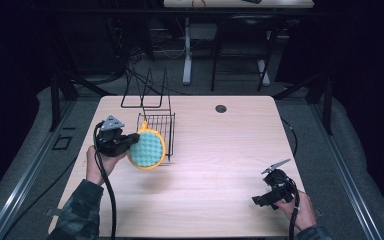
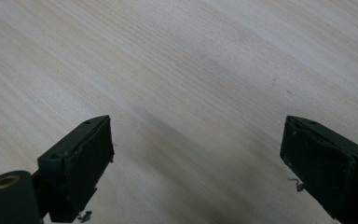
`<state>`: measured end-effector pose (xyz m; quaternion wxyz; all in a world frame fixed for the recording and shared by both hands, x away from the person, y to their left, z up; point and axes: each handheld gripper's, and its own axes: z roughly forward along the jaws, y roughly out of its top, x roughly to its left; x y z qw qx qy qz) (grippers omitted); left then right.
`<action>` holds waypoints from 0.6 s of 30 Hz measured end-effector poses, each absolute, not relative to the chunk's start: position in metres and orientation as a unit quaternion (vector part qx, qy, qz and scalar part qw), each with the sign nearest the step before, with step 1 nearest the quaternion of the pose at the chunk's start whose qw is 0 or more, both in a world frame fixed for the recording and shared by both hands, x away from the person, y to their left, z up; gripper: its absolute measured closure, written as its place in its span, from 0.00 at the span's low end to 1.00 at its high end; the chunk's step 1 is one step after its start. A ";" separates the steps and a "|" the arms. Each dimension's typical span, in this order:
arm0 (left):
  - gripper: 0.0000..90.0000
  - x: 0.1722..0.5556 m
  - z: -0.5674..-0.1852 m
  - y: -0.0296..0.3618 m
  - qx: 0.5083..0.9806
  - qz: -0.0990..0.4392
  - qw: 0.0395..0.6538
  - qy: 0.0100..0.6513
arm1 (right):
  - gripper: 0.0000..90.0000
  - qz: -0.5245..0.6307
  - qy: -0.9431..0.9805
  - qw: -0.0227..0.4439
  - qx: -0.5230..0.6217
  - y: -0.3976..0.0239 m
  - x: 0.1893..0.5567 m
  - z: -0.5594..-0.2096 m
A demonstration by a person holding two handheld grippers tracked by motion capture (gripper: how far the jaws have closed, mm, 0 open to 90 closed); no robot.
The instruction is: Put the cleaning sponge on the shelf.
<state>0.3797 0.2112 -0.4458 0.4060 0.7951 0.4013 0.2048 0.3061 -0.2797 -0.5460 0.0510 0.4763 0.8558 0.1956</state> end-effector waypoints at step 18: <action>0.98 0.396 -0.467 0.204 0.776 0.229 0.413 0.417 | 0.10 0.197 0.856 0.052 0.476 -0.280 0.306 -0.546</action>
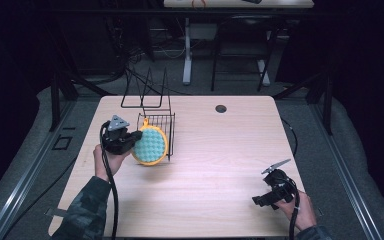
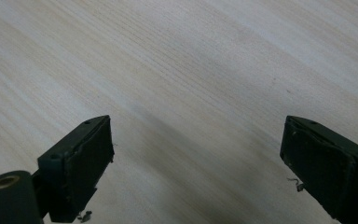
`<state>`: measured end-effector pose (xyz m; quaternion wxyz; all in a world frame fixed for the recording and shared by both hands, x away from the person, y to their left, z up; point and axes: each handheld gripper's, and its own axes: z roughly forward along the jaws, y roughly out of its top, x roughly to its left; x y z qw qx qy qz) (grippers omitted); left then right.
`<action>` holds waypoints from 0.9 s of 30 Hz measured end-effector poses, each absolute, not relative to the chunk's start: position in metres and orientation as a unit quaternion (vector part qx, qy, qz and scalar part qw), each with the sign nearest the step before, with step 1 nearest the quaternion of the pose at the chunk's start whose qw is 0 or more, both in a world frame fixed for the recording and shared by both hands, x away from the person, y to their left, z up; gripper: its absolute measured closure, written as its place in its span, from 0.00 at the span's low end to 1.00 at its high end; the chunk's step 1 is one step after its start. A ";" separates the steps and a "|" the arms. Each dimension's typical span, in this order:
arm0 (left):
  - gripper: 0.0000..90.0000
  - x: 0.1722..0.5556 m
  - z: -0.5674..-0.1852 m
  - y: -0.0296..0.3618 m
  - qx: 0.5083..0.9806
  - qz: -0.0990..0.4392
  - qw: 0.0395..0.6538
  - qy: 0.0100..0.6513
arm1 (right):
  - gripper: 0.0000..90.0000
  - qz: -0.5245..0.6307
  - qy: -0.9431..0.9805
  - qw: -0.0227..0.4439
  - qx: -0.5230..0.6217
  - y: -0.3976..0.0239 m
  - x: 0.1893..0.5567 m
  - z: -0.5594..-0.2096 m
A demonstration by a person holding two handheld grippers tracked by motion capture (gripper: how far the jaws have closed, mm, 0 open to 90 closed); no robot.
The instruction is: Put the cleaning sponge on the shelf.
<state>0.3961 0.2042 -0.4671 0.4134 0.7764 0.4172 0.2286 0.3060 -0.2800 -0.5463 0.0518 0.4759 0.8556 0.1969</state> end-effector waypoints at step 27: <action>0.98 0.426 -0.495 0.193 0.743 0.243 0.431 0.451 | 0.10 0.197 0.857 0.051 0.473 -0.280 0.306 -0.547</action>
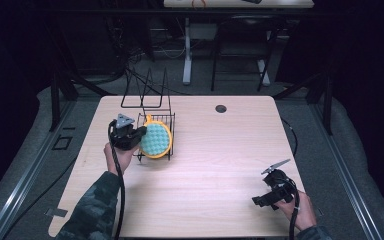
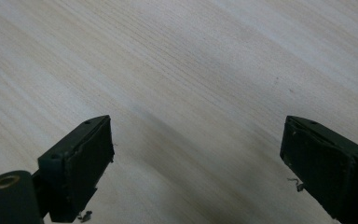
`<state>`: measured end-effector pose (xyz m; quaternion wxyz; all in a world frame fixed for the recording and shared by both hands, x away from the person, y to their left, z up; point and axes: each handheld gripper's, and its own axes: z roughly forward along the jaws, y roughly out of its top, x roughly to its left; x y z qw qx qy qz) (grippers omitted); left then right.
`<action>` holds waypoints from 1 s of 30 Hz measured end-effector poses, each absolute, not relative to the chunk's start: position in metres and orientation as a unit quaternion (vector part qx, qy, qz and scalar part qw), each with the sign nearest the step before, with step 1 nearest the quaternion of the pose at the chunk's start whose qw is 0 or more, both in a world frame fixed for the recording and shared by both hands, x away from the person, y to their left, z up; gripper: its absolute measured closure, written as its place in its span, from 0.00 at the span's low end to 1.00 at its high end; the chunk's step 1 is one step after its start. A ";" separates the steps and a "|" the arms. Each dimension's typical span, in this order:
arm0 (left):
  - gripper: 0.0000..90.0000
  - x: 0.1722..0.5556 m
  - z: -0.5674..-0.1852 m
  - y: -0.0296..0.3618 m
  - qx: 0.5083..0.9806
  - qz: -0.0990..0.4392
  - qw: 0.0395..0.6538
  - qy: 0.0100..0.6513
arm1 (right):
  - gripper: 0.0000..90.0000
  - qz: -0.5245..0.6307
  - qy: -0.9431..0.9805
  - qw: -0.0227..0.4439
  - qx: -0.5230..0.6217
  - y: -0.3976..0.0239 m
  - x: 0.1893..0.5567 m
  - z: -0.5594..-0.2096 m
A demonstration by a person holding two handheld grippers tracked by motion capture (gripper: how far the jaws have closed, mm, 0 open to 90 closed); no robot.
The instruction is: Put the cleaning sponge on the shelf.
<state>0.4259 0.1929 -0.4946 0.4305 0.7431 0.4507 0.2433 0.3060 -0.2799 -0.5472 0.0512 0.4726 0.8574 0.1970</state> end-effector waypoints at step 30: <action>0.98 0.464 -0.519 0.195 0.744 0.229 0.396 0.486 | 0.10 0.202 0.858 0.047 0.469 -0.279 0.306 -0.547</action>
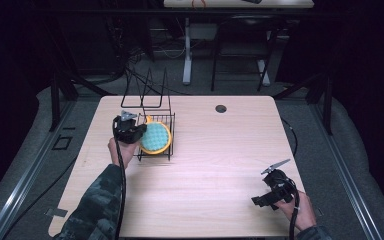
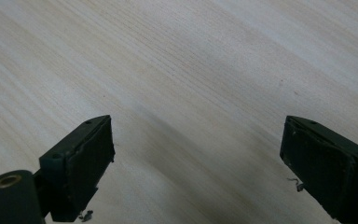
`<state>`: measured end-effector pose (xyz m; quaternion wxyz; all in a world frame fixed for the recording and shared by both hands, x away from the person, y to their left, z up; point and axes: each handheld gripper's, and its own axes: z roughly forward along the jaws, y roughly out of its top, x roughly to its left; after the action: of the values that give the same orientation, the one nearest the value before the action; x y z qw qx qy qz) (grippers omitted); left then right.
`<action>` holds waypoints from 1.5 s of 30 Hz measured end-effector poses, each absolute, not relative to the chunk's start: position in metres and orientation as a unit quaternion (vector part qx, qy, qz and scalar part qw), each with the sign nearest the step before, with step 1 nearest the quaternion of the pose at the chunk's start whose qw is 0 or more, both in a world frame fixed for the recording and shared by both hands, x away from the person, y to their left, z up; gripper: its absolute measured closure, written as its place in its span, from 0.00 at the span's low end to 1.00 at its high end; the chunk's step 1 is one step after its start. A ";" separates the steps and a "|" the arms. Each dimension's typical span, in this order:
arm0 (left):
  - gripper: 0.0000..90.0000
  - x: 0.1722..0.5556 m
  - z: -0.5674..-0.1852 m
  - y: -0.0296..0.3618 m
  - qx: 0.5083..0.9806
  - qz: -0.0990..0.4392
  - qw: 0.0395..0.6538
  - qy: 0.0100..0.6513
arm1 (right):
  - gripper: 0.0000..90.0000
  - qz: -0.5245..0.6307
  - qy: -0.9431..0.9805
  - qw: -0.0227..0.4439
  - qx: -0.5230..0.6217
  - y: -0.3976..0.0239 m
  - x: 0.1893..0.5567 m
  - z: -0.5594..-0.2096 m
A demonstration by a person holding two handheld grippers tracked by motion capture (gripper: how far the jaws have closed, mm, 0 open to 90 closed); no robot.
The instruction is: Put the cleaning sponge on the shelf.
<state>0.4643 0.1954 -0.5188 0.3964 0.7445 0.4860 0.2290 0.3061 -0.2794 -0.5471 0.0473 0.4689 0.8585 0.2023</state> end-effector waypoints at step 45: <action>0.23 0.472 -0.514 0.195 0.756 0.203 0.385 0.488 | 0.10 0.208 0.857 0.054 0.468 -0.280 0.303 -0.544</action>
<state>0.4725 0.1951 -0.5145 0.3855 0.7563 0.4881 0.2028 0.3034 -0.2801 -0.5440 0.0536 0.4678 0.8575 0.2076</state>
